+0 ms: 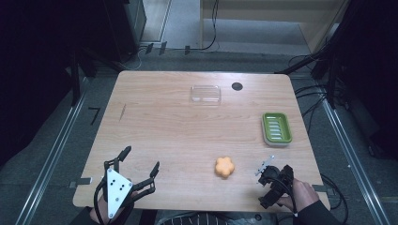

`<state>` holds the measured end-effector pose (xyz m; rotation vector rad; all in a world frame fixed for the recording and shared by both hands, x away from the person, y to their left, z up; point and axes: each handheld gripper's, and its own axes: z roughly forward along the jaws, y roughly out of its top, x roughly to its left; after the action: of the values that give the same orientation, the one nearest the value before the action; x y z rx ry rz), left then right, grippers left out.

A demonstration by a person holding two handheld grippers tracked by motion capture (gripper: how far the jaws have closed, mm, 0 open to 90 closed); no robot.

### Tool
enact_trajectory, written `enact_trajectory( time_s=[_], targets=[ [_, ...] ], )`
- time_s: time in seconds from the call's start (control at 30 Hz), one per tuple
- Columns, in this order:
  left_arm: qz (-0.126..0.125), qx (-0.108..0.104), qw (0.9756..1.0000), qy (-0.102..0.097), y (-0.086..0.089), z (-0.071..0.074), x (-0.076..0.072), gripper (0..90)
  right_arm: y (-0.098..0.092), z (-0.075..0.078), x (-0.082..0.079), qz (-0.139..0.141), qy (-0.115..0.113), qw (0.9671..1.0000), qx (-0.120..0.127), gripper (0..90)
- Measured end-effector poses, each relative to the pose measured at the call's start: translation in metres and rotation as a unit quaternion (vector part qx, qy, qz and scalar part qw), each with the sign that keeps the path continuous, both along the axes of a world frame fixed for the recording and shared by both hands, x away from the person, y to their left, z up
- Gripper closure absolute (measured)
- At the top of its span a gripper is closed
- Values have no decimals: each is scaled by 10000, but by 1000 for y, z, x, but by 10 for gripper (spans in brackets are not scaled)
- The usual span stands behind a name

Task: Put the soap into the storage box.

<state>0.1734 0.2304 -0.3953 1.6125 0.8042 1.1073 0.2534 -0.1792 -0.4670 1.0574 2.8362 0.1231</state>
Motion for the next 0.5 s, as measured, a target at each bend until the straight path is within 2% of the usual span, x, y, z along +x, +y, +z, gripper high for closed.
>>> enact_trajectory(
  time_s=[0.5],
  targets=[
    [17,26,10000,23,-1,0,1,130,7,1,1,-1,-144,9999,-18,14]
  ],
)
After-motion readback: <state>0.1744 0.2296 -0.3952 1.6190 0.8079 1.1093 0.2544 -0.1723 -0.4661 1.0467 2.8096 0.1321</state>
